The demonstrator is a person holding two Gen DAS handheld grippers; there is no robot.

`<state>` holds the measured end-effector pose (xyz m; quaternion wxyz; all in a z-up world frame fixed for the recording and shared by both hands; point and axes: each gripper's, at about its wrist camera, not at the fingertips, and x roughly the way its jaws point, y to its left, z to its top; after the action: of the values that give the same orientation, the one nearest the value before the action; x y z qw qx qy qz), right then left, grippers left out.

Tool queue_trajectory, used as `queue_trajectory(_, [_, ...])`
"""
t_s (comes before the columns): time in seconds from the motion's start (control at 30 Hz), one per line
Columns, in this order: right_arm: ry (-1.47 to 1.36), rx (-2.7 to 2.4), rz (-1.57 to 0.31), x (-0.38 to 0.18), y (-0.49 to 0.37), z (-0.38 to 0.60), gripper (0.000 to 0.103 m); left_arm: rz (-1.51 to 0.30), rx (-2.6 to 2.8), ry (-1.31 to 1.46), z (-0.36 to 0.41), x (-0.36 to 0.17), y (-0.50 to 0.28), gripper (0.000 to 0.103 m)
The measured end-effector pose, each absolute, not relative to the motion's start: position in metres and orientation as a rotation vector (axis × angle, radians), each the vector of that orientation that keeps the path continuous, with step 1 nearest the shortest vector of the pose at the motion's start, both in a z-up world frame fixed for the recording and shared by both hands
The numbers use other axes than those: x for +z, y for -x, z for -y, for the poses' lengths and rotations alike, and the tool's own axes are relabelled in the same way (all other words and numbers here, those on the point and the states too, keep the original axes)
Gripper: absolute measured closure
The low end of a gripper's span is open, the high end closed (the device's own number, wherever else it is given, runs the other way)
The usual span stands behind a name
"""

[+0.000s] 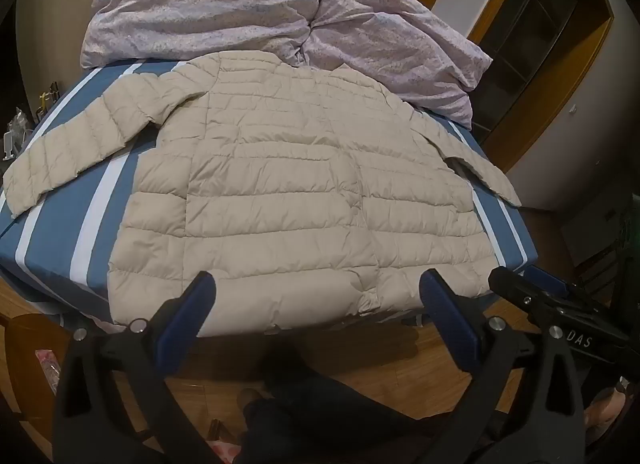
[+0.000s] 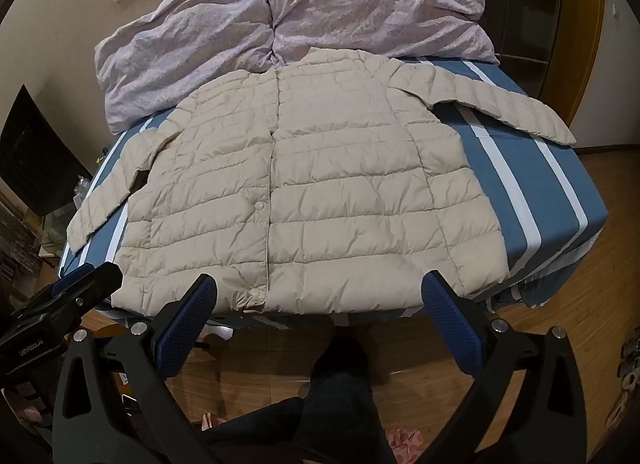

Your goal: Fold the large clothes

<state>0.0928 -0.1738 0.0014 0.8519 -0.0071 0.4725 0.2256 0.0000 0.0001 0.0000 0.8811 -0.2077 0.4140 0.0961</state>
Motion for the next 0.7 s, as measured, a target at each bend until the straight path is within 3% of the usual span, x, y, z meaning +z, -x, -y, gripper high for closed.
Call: queue_trajectory(0.7, [0.015,0.474,-0.998,0.0006,-0.0937,0.1738,0.001,-0.863,0.200,0.434,-0.0001,0.0000,0.0002,0.002])
